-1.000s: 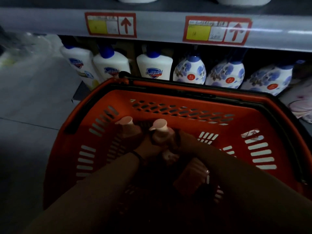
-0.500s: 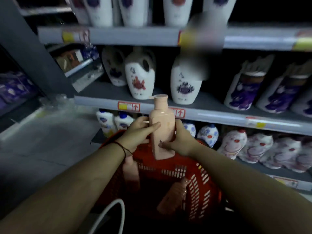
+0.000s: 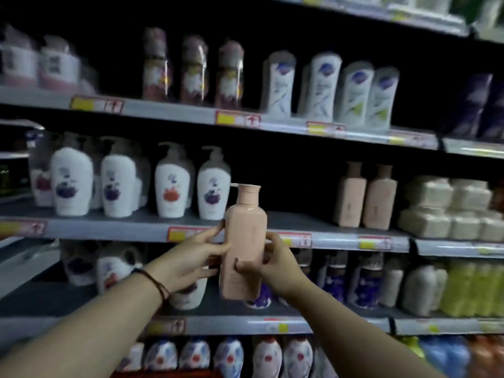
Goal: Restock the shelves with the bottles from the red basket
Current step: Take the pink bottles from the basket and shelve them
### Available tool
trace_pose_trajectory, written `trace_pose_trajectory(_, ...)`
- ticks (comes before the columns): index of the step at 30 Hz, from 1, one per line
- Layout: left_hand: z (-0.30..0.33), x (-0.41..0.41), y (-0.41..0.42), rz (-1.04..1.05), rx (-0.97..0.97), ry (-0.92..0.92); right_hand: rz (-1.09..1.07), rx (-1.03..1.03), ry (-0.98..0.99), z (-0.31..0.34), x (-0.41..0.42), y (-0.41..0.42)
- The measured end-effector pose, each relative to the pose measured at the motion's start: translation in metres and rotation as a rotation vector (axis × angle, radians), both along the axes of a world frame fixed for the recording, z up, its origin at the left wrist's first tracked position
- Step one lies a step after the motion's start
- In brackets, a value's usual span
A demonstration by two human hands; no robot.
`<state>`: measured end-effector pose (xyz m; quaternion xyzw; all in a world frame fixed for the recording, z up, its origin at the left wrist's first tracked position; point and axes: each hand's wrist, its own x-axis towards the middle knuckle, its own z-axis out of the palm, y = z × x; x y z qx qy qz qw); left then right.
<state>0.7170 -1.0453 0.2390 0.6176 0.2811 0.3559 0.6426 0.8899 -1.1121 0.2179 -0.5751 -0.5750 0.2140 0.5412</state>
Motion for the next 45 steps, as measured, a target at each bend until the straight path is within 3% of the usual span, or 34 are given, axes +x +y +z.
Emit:
trace_pose_trajectory(8, 0.040, 0.138, 0.017, 0.019, 0.099, -0.111, -0.205, 0.123, 0.026, 0.047, 0.108, 0.002)
trace_pose_trajectory(12, 0.056, 0.199, 0.046, -0.028, 0.168, -0.091, -0.224, 0.156, 0.004, 0.063, 0.166, 0.025)
trace_pose_trajectory(18, 0.050, 0.272, 0.084, 0.019, 0.195, -0.248, -0.265, 0.227, 0.050, 0.060, 0.220, 0.074)
trace_pose_trajectory(30, -0.001, 0.322, 0.159, 0.105, 0.690, 0.090, -0.354, 0.139, -0.139, 0.032, 0.263, 0.128)
trace_pose_trajectory(37, -0.007, 0.322, 0.158, 0.193, 0.806, 0.200, -0.508, 0.086, -0.366, 0.020, 0.260, 0.129)
trace_pose_trajectory(39, -0.007, 0.309, 0.148, 0.318, 0.984, 0.248, -0.594, 0.151, -0.437, 0.017, 0.252, 0.120)
trace_pose_trajectory(42, -0.004, 0.275, 0.129, 0.463, 1.292, 0.434, -0.684, 0.229, -0.829, 0.019, 0.234, 0.099)
trace_pose_trajectory(45, -0.007, 0.231, 0.115, 0.447, 1.413, 0.646, -0.646, 0.194, -1.062, 0.019, 0.204, 0.084)
